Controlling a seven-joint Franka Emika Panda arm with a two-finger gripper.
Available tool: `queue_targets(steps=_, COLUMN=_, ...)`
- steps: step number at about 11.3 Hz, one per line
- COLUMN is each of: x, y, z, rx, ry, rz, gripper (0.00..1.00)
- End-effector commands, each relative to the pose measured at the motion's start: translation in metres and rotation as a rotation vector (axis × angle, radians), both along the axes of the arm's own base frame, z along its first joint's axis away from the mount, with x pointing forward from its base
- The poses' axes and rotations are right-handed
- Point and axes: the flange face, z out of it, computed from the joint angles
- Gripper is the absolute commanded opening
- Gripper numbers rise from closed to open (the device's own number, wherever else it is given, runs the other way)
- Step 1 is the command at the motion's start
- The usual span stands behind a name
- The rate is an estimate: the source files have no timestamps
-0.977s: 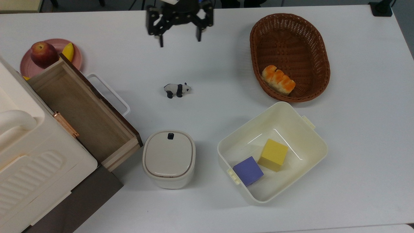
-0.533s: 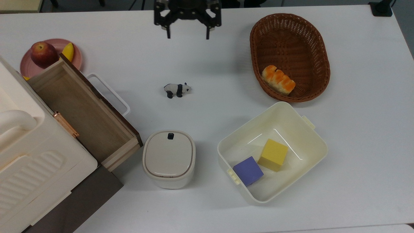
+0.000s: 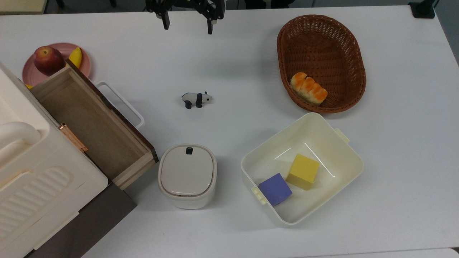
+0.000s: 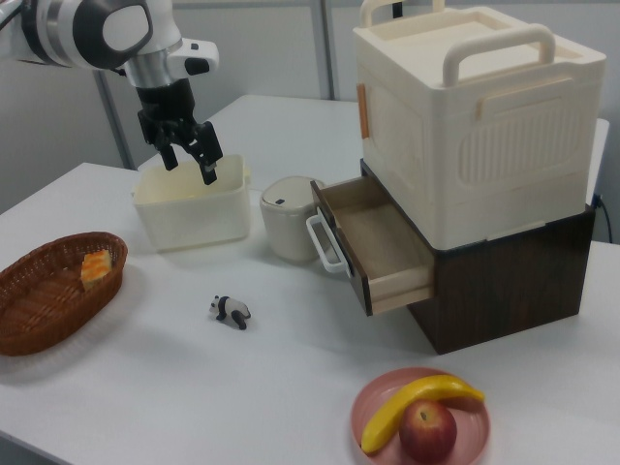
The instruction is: Slide open the drawer
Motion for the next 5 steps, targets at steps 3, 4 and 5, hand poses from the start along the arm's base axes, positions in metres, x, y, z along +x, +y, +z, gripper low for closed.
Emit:
queue_targets(steps=3, x=-0.0051, y=0.0020, z=0.0021, rx=0.019, ry=0.018, rz=-0.012, gripper=1.00)
queue_targets(steps=4, x=-0.0052, y=0.0029, z=0.0014, rx=0.019, ry=0.020, rz=-0.011, gripper=1.00)
queue_targets(steps=5, x=-0.0052, y=0.0020, z=0.0014, rx=0.019, ry=0.020, rz=-0.011, gripper=1.00)
